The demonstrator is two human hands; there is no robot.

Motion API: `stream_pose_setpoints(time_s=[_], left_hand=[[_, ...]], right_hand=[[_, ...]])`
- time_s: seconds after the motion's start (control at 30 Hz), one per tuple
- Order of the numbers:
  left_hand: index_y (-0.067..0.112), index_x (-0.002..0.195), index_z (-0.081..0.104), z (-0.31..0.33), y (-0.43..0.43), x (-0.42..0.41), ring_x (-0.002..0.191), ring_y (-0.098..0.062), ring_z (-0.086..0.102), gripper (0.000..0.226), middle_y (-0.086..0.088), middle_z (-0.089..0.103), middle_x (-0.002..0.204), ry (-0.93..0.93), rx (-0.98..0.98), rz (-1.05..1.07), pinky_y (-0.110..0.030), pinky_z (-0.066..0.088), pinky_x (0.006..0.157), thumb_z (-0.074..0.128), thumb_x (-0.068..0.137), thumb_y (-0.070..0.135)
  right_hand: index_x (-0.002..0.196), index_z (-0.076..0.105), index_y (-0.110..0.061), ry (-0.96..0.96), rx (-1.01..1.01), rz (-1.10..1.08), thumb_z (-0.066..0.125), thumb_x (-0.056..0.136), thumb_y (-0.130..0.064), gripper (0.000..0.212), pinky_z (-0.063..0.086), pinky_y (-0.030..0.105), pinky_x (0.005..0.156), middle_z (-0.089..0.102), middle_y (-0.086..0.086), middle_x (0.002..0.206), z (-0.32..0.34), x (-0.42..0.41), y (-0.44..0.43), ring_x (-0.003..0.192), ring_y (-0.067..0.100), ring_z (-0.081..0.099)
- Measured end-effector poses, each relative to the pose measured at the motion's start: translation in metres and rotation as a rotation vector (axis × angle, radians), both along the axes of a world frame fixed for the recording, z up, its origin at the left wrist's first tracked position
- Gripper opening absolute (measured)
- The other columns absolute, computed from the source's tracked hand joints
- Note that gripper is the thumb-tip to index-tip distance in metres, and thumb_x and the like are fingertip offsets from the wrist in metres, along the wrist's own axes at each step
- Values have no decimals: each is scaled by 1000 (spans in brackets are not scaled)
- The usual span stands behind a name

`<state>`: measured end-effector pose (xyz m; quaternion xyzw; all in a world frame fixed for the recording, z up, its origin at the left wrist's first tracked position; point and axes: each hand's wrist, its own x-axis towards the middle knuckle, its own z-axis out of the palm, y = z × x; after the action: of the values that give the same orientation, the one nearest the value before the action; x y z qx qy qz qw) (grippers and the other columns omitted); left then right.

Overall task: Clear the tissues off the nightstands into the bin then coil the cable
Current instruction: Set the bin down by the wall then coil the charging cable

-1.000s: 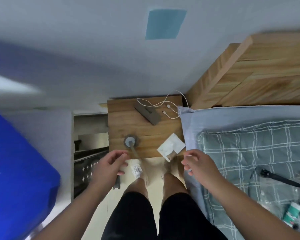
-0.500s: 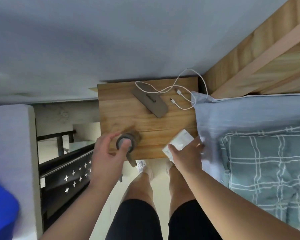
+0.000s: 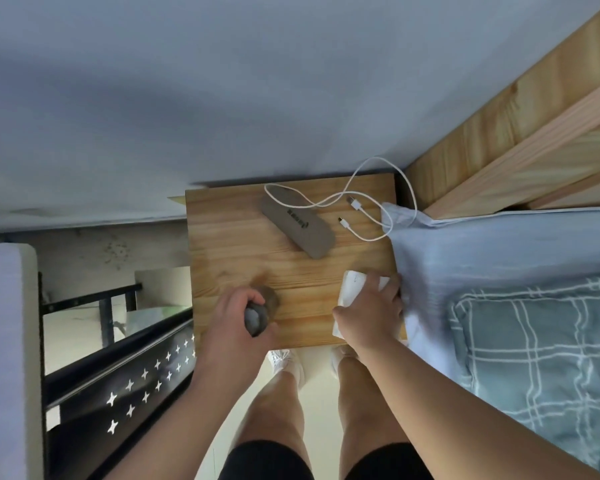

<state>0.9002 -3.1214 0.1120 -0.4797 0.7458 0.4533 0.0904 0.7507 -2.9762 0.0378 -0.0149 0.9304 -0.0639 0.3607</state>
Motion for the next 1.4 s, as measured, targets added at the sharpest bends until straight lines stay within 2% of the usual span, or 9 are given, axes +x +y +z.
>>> stream_pose_setpoints(time_s=[0.07, 0.2, 0.4, 0.63, 0.77, 0.83, 1.03, 1.2, 1.4], left_hand=[[39, 98, 56, 1, -1, -3, 104, 11, 55, 42, 22, 56, 111, -24, -8, 6, -9, 43, 77, 81, 82, 9], [40, 97, 56, 12, -2, -10, 95, -2, 62, 40, 23, 56, 110, -8, 16, 89, -44, 60, 82, 79, 84, 10], [49, 97, 54, 26, -13, -32, 93, -21, 69, 47, 24, 55, 113, 90, 78, 131, -51, 65, 76, 79, 87, 11], [49, 102, 54, 27, -28, -53, 98, 19, 58, 46, 33, 56, 114, 123, 57, 85, -10, 48, 64, 82, 86, 17], [45, 103, 58, 22, -30, -47, 97, -8, 69, 44, 37, 55, 115, 142, 103, 145, -33, 67, 63, 82, 85, 13], [44, 101, 59, 21, -31, -43, 91, -18, 71, 44, 30, 58, 116, 138, 114, 186, -40, 67, 58, 81, 86, 9], [50, 94, 57, 22, -38, -22, 71, -23, 76, 48, 15, 62, 109, 125, 113, 318, -23, 59, 50, 80, 86, 9], [49, 94, 56, 24, -38, 3, 55, -16, 75, 46, 7, 63, 107, 76, 122, 435, -47, 65, 61, 78, 89, 8], [36, 97, 58, 32, -36, 18, 68, 6, 69, 39, 27, 64, 95, 86, 133, 488, -15, 47, 37, 78, 85, 5]], right_hand=[[148, 32, -31, -13, -84, 45, 79, 73, -37, 89, 41, 46, 109, 23, 11, 155, 10, -7, -2, 138, 38, 36], [144, 33, -30, -18, -215, 185, 83, 72, -38, 88, 47, 39, 99, 24, 5, 153, 38, -25, -11, 138, 32, 34], [141, 38, -36, 130, -457, 288, 87, 69, -26, 87, 43, 42, 101, 7, -1, 168, 80, -83, -38, 144, 34, 30], [135, 47, -36, -81, -381, 15, 85, 70, -27, 76, 53, 51, 102, 14, 6, 164, 57, -148, -70, 137, 38, 46], [136, 44, -35, -366, -474, -200, 82, 72, -22, 76, 60, 47, 83, 57, 0, 125, 36, -154, -73, 105, 29, 65], [142, 41, -36, -384, -457, -160, 81, 71, -25, 82, 60, 44, 76, 58, -2, 120, 29, -145, -76, 100, 25, 65], [148, 39, -35, -392, -430, -36, 79, 63, -35, 94, 61, 42, 74, 47, -2, 135, 17, -100, -92, 111, 27, 61], [141, 45, -36, -463, -454, -30, 80, 63, -31, 86, 60, 47, 85, 47, -6, 122, 10, -55, -107, 109, 27, 61], [139, 44, -38, -496, -444, 73, 75, 57, -39, 88, 49, 35, 77, 44, -6, 129, 7, -16, -115, 107, 21, 52]])
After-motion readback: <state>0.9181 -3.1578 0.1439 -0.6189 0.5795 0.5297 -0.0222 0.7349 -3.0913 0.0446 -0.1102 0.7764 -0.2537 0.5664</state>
